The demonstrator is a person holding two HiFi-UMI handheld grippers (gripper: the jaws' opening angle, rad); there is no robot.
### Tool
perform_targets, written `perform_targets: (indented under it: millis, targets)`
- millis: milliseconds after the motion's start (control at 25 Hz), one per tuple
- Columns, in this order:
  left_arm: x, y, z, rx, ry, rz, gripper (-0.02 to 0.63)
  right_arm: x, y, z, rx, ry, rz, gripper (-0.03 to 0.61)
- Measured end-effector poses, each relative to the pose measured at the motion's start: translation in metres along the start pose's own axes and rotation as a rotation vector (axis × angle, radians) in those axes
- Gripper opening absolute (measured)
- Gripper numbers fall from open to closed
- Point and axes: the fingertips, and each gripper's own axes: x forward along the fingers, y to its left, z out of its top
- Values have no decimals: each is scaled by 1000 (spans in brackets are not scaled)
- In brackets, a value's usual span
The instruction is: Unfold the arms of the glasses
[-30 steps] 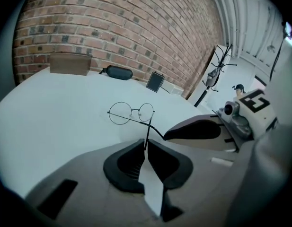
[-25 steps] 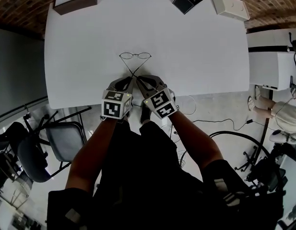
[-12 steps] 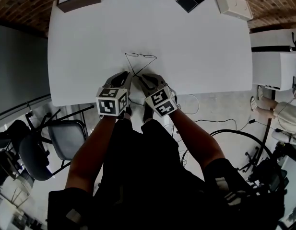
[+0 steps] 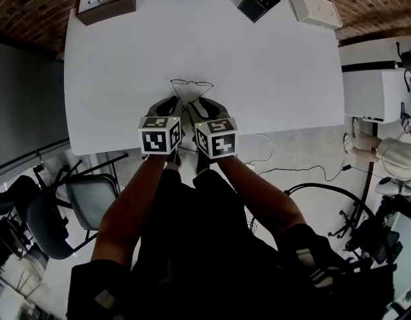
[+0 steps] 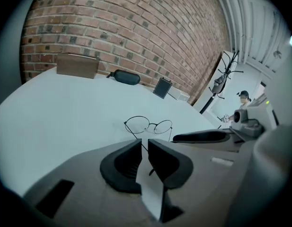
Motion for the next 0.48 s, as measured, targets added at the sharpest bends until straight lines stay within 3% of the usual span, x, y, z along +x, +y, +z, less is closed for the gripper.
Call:
perform_targets:
  millis: [120, 480]
  targets:
    - [4, 2, 1, 4, 8, 11, 33, 3, -6, -1, 27, 10, -52, 106]
    - [15, 0, 4, 28, 25, 19, 32, 11, -10, 0, 73, 16, -77, 109]
